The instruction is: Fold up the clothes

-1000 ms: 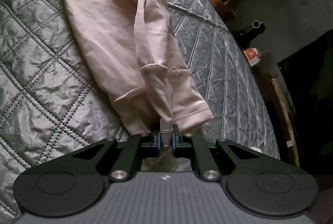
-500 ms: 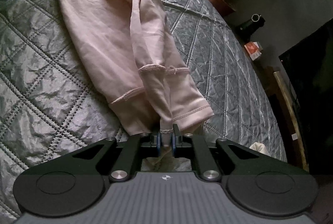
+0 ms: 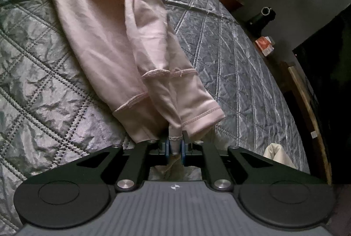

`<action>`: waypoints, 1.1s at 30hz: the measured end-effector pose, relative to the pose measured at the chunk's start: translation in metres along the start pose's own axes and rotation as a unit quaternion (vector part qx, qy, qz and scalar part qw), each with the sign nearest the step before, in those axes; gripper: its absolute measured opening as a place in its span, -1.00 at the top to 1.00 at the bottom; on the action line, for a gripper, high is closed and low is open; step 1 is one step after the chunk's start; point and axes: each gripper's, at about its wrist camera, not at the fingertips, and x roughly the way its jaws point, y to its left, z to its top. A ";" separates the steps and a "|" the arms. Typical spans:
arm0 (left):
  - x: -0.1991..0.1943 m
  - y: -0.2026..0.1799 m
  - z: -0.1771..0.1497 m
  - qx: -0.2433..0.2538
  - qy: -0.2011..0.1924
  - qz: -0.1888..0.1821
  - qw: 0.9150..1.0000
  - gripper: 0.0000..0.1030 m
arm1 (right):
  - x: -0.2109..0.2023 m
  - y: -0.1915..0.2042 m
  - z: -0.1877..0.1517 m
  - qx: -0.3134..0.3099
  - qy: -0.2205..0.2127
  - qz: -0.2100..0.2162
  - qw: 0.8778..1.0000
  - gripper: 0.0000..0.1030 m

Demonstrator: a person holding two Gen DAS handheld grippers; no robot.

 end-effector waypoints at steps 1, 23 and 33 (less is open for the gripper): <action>0.000 0.001 -0.001 -0.004 0.000 -0.004 1.000 0.99 | 0.000 0.000 0.000 0.002 0.001 0.000 1.000 0.72; -0.037 -0.012 -0.012 0.057 0.001 -0.057 0.997 0.98 | -0.002 -0.016 -0.005 0.085 -0.006 0.024 0.996 0.72; -0.033 0.004 0.003 0.038 0.040 -0.036 0.998 0.55 | -0.003 -0.017 -0.009 0.101 -0.014 0.027 0.994 0.72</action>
